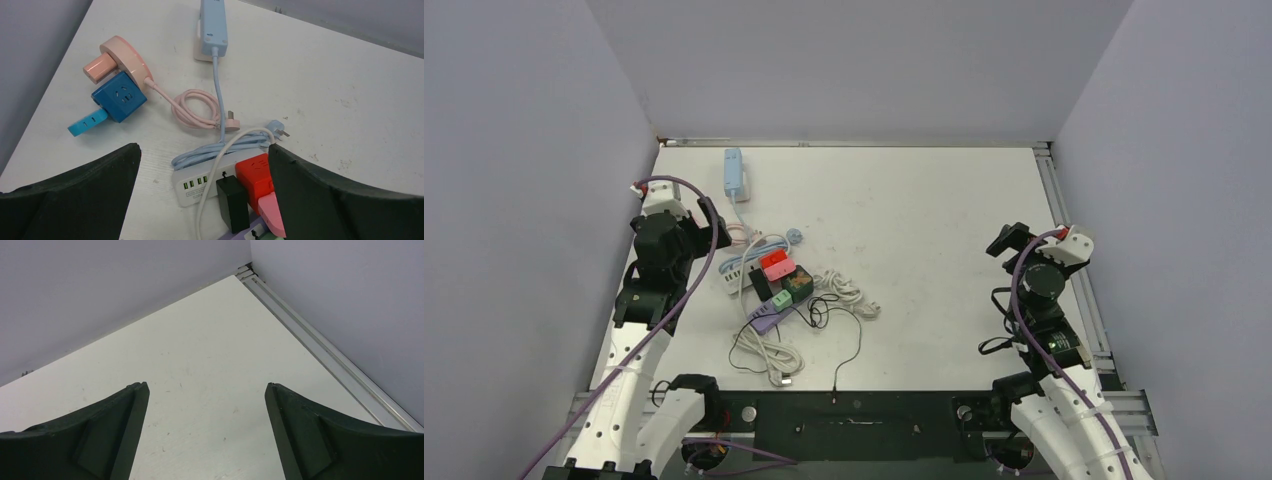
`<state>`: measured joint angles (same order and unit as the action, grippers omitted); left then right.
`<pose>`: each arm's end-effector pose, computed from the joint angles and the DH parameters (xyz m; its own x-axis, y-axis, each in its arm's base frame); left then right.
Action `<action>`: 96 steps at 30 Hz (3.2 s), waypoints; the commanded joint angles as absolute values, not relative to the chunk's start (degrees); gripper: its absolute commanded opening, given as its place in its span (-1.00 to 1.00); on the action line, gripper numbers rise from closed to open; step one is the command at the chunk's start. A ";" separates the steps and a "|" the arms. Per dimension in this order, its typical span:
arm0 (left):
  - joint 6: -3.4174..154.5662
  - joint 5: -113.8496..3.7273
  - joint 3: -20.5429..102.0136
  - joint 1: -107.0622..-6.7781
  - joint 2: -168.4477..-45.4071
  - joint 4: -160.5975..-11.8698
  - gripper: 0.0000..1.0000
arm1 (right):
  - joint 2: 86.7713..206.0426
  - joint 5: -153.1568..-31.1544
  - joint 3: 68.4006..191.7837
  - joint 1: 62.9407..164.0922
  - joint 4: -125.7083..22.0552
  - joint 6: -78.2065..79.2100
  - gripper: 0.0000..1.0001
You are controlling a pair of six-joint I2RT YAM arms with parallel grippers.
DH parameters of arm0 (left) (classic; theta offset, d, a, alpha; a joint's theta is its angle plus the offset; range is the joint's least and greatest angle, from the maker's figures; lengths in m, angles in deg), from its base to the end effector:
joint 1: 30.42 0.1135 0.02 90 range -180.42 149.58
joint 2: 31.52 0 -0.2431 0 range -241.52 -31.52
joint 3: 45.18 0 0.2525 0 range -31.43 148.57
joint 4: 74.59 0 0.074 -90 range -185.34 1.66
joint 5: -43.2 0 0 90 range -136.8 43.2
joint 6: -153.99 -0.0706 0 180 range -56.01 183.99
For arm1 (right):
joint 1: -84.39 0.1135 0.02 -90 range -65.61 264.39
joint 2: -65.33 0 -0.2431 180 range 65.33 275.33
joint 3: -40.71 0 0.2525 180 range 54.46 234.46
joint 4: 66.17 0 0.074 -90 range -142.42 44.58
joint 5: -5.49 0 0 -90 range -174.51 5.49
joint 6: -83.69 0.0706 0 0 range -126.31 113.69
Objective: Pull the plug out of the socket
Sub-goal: Move the socket to the center of the board.
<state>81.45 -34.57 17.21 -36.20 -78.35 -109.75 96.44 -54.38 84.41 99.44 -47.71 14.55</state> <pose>0.2320 -0.0084 0.3106 -0.2883 -0.2655 -0.9200 -0.1956 0.9568 -0.2149 0.1952 0.0158 0.2803 -0.0006 0.3188 -0.9478 0.2759 0.9111 0.3062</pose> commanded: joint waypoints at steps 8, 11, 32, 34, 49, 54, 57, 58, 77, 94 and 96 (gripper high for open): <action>80.03 -34.41 17.57 -36.22 -77.31 -109.95 0.92 | 96.24 -57.80 84.39 99.33 -49.98 13.24 0.79; 77.34 -38.85 17.08 -38.55 -77.31 -108.40 0.92 | 97.21 -64.95 84.18 99.31 -51.41 10.32 0.80; 73.37 -40.94 17.31 -50.20 -81.55 -112.04 0.92 | 143.99 -88.50 98.09 133.00 -61.44 1.54 0.97; 73.31 -40.96 16.78 -50.20 -80.52 -111.48 0.92 | 147.97 -87.57 100.15 135.29 -62.04 0.81 0.87; 73.92 -43.79 16.49 -50.20 -81.53 -111.01 0.92 | 160.65 -79.06 103.27 139.90 -64.91 1.55 0.30; 73.93 -43.61 16.40 -50.20 -81.53 -111.01 0.93 | 160.18 -75.01 102.01 139.91 -65.48 2.18 -0.27; 73.93 -43.60 16.38 -50.20 -81.77 -111.00 0.92 | 159.34 -69.57 101.13 139.82 -65.67 3.57 -0.59; 73.93 -43.60 16.38 -50.20 -81.86 -110.97 0.92 | 158.94 -67.65 100.86 139.69 -65.61 3.81 -0.66; 73.75 -53.49 16.33 -56.90 -84.81 -104.89 0.92 | 147.23 -58.62 91.08 126.34 -69.13 8.66 -0.78; 81.00 -55.38 31.40 -66.48 -103.99 -98.08 0.92 | 130.26 -69.99 80.35 119.59 -76.42 9.01 0.88; 79.47 -53.47 29.06 -66.52 -102.26 -97.95 0.92 | 129.01 -74.99 79.91 119.15 -78.14 7.69 1.00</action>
